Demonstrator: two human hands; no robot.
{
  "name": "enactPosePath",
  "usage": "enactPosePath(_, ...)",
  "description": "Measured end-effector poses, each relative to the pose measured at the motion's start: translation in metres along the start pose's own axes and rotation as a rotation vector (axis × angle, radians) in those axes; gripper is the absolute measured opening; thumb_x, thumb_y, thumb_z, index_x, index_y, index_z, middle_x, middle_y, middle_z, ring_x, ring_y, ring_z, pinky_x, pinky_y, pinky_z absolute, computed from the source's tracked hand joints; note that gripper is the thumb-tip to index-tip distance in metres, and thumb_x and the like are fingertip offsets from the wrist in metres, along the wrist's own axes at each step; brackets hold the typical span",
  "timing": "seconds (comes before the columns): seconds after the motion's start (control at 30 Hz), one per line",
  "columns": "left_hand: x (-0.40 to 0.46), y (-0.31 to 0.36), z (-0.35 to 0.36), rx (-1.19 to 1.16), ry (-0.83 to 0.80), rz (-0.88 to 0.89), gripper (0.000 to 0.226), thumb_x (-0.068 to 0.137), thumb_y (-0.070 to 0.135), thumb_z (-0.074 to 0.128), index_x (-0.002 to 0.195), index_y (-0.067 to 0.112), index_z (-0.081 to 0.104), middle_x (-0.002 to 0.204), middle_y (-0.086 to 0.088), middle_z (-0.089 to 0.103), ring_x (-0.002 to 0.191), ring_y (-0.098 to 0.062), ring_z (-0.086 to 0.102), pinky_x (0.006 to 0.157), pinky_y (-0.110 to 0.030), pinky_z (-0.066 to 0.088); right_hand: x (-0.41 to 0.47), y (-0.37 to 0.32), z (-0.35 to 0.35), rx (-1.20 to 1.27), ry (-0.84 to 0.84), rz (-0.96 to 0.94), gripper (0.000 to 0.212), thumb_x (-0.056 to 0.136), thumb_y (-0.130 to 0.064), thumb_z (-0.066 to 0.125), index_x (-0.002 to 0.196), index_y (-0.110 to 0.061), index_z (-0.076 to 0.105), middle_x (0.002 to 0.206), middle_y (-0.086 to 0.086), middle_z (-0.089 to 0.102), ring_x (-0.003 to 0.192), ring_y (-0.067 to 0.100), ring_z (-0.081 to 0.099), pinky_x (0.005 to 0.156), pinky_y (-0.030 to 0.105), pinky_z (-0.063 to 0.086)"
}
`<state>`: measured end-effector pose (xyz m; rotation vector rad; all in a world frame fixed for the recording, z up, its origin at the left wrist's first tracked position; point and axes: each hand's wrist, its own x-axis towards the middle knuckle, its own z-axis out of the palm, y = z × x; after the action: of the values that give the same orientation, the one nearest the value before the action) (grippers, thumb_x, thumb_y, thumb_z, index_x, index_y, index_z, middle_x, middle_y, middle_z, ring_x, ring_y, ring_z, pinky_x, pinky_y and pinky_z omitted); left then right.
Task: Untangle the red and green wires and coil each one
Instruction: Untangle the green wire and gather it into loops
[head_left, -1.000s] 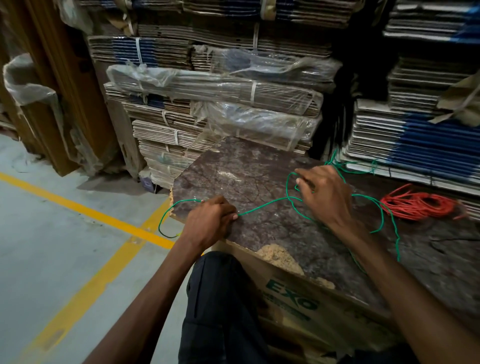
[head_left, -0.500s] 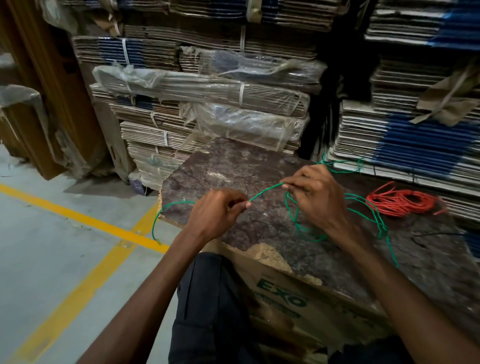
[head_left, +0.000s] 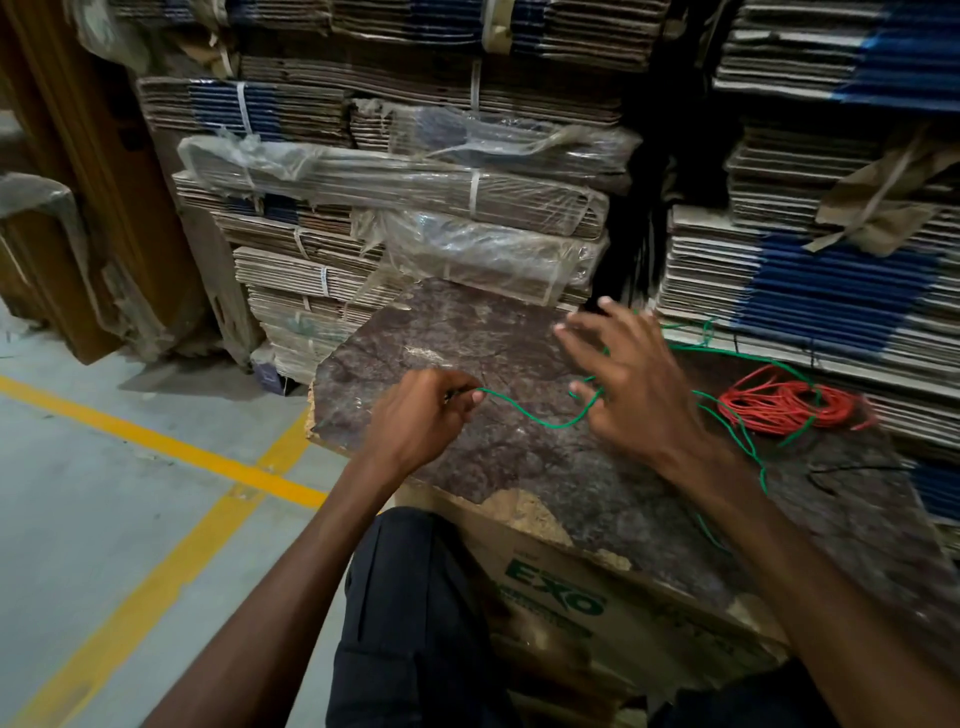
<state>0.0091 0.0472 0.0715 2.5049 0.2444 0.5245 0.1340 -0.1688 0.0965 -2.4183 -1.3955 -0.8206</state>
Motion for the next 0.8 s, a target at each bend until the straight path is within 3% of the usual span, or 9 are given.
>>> enactPosePath(0.1,0.005,0.006,-0.001,-0.1,-0.011,-0.012,0.029,0.091,0.04,0.053,0.081,0.018,0.069,0.066,0.002,0.069,0.051,-0.005,0.063,0.061,-0.036,0.055,-0.002,-0.011,-0.01,-0.177,-0.285,-0.131,0.085,0.058,-0.022,0.08,0.139,-0.021,0.051,0.134,-0.001,0.058,0.142,0.033,0.032,0.109,0.069,0.001)
enactPosePath(0.17,0.005,0.013,-0.003,-0.15,0.001,-0.009,0.027,0.095,0.031,0.057,0.073,0.017,0.066,0.063,0.003,0.068,0.048,-0.005,0.063,0.06,-0.03,0.054,-0.007,-0.013,-0.018,-0.198,-0.562,-0.112,0.098,0.067,-0.028,0.075,0.152,-0.024,0.026,0.152,0.0,0.039,0.15,0.031,0.002,0.107,0.067,-0.018)
enactPosePath(0.23,0.005,0.019,-0.004,-0.169,0.013,-0.01,0.028,0.096,0.024,0.059,0.07,0.016,0.065,0.06,0.006,0.066,0.048,-0.006,0.064,0.056,-0.025,0.05,-0.009,-0.013,-0.024,-0.122,-0.738,-0.072,0.109,0.073,-0.046,0.074,0.155,-0.025,0.005,0.162,-0.004,0.019,0.149,0.024,-0.017,0.108,0.06,-0.024)
enactPosePath(0.33,0.007,0.026,-0.001,-0.324,-0.034,-0.015,0.023,0.096,0.02,0.06,0.078,0.007,0.068,0.069,-0.006,0.07,0.05,-0.014,0.066,0.052,-0.026,0.049,-0.007,-0.017,-0.021,0.058,-0.603,-0.042,0.097,0.081,-0.059,0.065,0.155,-0.024,0.013,0.159,-0.005,0.027,0.15,0.016,0.003,0.115,0.048,-0.017)
enactPosePath(0.4,0.006,0.032,0.002,-0.505,-0.083,-0.036,0.019,0.095,0.015,0.06,0.088,0.0,0.07,0.074,-0.016,0.07,0.05,-0.015,0.063,0.048,-0.024,0.046,-0.004,-0.023,-0.016,0.193,-0.421,0.038,0.072,0.087,-0.049,0.064,0.148,-0.026,0.036,0.144,-0.001,0.052,0.14,0.014,0.036,0.12,0.039,0.008)
enactPosePath(0.47,0.005,0.036,0.003,-0.639,-0.128,-0.059,0.015,0.095,0.013,0.06,0.093,0.002,0.07,0.073,-0.014,0.068,0.05,-0.013,0.06,0.046,-0.023,0.044,-0.002,-0.026,-0.013,0.356,-0.235,0.145,0.038,0.089,-0.036,0.066,0.126,-0.028,0.063,0.107,-0.001,0.073,0.104,0.015,0.065,0.096,0.033,0.046)
enactPosePath(0.5,0.004,0.037,0.003,-0.69,-0.153,-0.076,0.013,0.094,0.014,0.061,0.094,0.004,0.07,0.072,-0.01,0.068,0.05,-0.013,0.061,0.046,-0.022,0.044,-0.001,-0.026,-0.012,0.44,-0.176,0.19,0.025,0.088,-0.032,0.065,0.111,-0.026,0.071,0.089,-0.003,0.075,0.083,0.012,0.068,0.077,0.032,0.051)
enactPosePath(0.57,0.003,0.033,0.0,-0.779,-0.206,-0.133,0.015,0.094,0.017,0.061,0.094,0.006,0.071,0.07,-0.004,0.068,0.052,-0.012,0.062,0.048,-0.021,0.045,0.001,-0.021,-0.008,0.587,-0.079,0.292,0.014,0.086,-0.029,0.062,0.093,-0.023,0.073,0.068,-0.006,0.07,0.06,0.002,0.061,0.062,0.03,0.049)
enactPosePath(0.8,-0.013,0.015,-0.005,-1.003,-0.365,-0.213,0.025,0.091,0.026,0.057,0.094,0.004,0.069,0.076,-0.009,0.07,0.072,-0.022,0.069,0.079,-0.033,0.056,0.009,-0.011,-0.006,0.788,0.093,0.579,0.011,0.092,-0.018,0.065,0.082,-0.02,0.068,0.055,0.001,0.066,0.047,0.004,0.058,0.052,0.02,0.043)
